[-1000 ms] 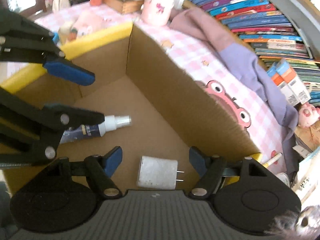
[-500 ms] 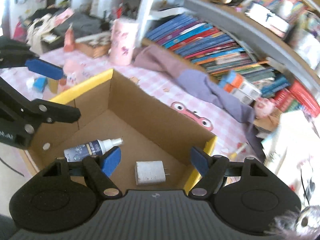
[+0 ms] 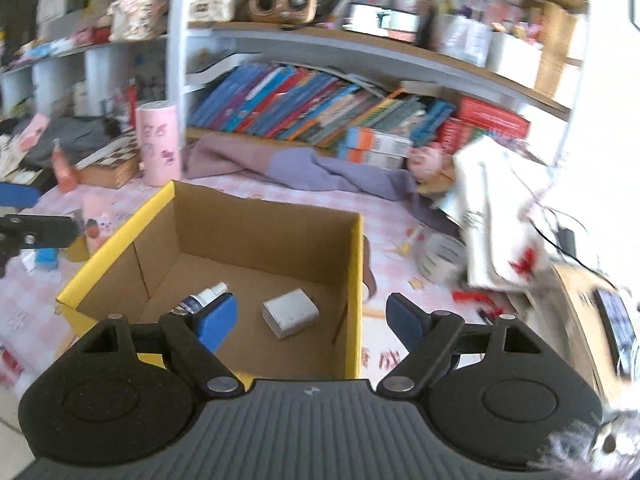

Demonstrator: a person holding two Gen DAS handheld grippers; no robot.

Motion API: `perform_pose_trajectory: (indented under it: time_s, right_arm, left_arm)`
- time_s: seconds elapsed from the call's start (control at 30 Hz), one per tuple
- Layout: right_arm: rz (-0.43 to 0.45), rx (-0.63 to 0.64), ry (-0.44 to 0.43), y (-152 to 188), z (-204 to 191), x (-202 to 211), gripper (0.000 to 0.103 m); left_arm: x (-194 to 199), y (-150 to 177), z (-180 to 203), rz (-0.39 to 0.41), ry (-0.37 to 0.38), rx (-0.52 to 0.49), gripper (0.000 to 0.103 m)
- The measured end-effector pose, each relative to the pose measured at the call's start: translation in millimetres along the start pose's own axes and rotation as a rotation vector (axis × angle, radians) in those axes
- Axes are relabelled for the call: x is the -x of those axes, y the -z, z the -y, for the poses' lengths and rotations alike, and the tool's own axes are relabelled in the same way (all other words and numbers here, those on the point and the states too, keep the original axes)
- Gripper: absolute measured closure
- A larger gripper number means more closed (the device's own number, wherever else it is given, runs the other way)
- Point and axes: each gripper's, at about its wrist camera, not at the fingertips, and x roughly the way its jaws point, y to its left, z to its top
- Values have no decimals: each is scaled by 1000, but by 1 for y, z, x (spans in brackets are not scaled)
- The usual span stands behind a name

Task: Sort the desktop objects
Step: 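Withdraw both grippers up out of the yellow box, then move the left gripper toward the white charger cube while the right gripper approaches the red-and-white box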

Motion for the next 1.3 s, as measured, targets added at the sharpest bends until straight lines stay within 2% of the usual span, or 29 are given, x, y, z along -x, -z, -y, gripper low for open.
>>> perform_pose_trajectory:
  time_s: [0.23,0.4,0.57,0.83,1.07,1.3]
  right_arm:
    - [14,-104,86,29,-33,32,22]
    - [9,-174,100,51,-68,52,21]
    - [-33,-192,94,71,-107,63,21]
    - [-100,-176,29,99,-166,75,21]
    - [-83,-86,-35,94,-206,79,21]
    - [-98,-56,-101,88,-230,72,21]
  left_arm:
    - [27,33,-27,-30,-6,36,18]
    - [50,60,-42,-39,-5,58,15]
    - [64,85,-55,-73,-11,51,14]
    - [82,113,-74,-132,-37,70,14]
    - [94,127,-84,-152,-57,21,14]
    - [108,138,-107,-155,-115,64,13]
